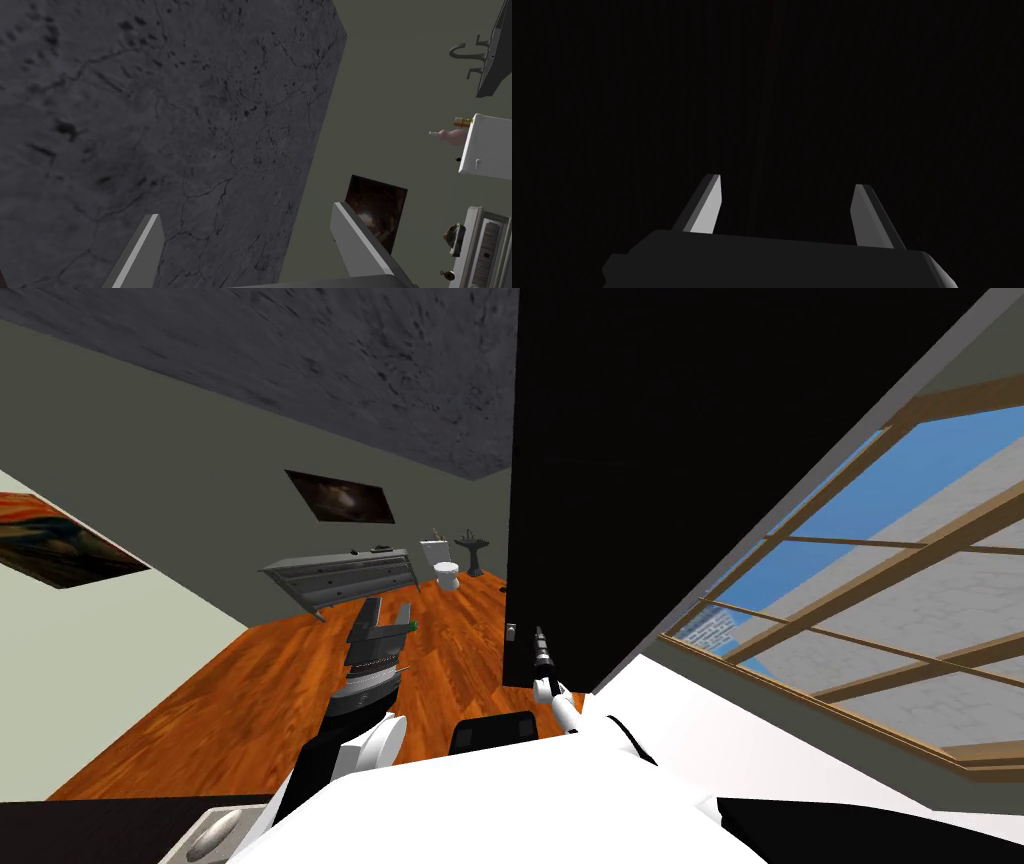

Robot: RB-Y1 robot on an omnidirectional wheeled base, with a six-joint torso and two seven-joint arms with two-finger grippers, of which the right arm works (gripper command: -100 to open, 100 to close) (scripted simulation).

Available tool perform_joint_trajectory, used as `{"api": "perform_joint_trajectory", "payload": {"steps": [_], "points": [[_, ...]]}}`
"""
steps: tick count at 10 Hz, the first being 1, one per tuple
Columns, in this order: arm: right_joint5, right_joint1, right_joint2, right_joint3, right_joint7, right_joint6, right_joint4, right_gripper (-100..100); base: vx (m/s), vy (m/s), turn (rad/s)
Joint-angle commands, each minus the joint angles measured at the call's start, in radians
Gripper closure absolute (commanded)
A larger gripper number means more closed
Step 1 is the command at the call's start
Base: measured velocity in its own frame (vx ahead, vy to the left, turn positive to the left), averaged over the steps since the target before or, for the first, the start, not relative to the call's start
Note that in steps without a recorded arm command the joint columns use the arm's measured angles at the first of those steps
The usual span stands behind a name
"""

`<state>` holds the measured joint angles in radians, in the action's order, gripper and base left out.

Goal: Push the door open

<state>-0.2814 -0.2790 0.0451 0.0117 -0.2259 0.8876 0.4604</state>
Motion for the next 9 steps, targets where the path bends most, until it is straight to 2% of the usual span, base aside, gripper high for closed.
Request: {"api": "perform_joint_trajectory", "payload": {"steps": [1,3,5,6,7,8,9], "points": [[0.000,0.004,-0.003,0.024,0.008,-0.004,0.003,-100,0.002,-0.049,-0.250],[0.000,0.013,-0.027,0.054,0.016,-0.013,0.014,-100,-0.037,0.020,-0.254],[0.000,0.013,-0.027,0.054,0.016,-0.013,0.014,-100,-0.045,0.047,-0.026],[0.001,0.018,-0.052,0.071,0.021,-0.018,0.021,-100,-0.082,0.091,-0.165],[0.001,0.018,-0.052,0.071,0.021,-0.018,0.021,-100,-0.100,0.104,-0.101],[0.001,0.020,-0.065,0.078,0.023,-0.020,0.023,-100,-0.108,0.116,-0.071],[0.001,0.020,-0.065,0.078,0.023,-0.020,0.023,-100,-0.080,0.110,-0.033]]}}
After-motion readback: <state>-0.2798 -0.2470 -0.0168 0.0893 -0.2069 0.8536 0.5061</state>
